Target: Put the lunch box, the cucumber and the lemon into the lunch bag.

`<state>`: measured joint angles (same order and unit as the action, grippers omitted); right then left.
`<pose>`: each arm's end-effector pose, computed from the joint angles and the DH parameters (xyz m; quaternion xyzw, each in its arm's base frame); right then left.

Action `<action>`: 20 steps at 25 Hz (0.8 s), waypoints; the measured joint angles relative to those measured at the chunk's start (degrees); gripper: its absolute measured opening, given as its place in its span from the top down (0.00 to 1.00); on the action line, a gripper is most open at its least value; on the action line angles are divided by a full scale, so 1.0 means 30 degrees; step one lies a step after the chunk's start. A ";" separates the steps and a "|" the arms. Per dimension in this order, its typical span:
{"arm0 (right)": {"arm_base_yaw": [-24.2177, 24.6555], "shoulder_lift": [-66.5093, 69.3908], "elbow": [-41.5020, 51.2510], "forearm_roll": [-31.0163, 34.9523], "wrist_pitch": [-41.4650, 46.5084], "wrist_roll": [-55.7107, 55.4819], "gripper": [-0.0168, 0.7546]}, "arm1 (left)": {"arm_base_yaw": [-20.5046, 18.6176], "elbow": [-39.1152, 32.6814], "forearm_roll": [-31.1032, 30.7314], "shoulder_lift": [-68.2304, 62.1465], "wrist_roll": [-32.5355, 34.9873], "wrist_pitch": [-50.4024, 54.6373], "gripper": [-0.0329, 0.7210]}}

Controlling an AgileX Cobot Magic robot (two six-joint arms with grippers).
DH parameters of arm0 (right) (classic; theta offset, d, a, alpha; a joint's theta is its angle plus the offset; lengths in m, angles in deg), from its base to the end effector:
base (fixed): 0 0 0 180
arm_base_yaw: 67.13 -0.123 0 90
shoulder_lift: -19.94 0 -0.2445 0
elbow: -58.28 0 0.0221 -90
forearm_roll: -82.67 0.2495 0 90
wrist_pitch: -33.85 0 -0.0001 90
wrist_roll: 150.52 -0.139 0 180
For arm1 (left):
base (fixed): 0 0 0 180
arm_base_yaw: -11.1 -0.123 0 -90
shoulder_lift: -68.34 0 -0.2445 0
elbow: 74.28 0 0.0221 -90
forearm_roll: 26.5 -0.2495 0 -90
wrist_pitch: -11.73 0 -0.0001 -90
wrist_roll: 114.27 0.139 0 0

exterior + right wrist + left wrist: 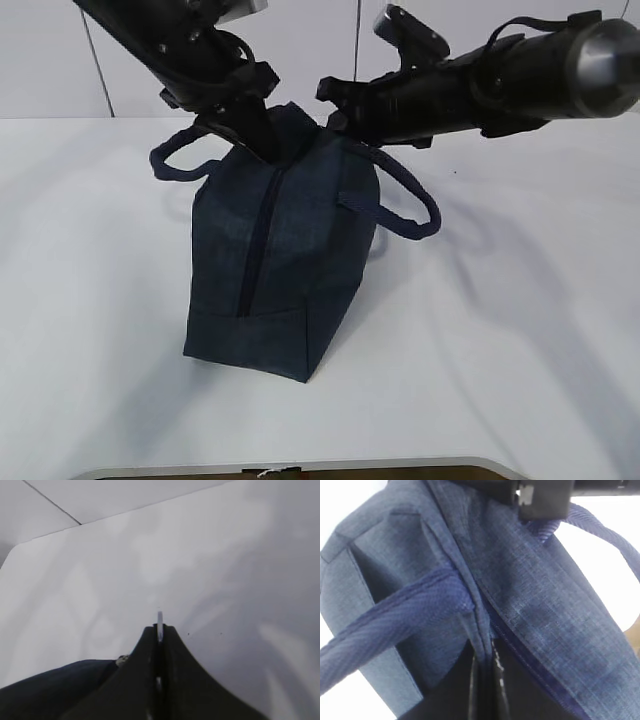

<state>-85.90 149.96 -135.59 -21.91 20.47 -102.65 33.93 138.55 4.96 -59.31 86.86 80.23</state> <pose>0.4717 0.1931 0.1533 0.0063 0.8605 0.2848 0.4224 0.3805 -0.2334 0.2034 0.2992 0.9062 -0.2660 0.1357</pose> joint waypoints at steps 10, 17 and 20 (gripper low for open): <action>0.0117 0.0306 0.0000 -0.0029 -0.1206 -0.0059 0.97 | 0.0000 0.0000 -0.0178 0.0000 0.0000 0.0283 0.97; 0.0117 0.0271 0.0000 -0.0072 -0.1153 0.0541 0.97 | 0.0000 0.0000 -0.0178 0.0000 0.0000 0.0341 0.97; 0.0362 0.0399 0.0000 -0.0038 -0.1422 0.0673 0.97 | 0.0000 0.0000 -0.0178 0.0000 0.0000 0.0304 0.97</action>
<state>-84.82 151.15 -135.59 -22.02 16.20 -100.63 33.93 138.55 4.42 -59.31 86.86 81.14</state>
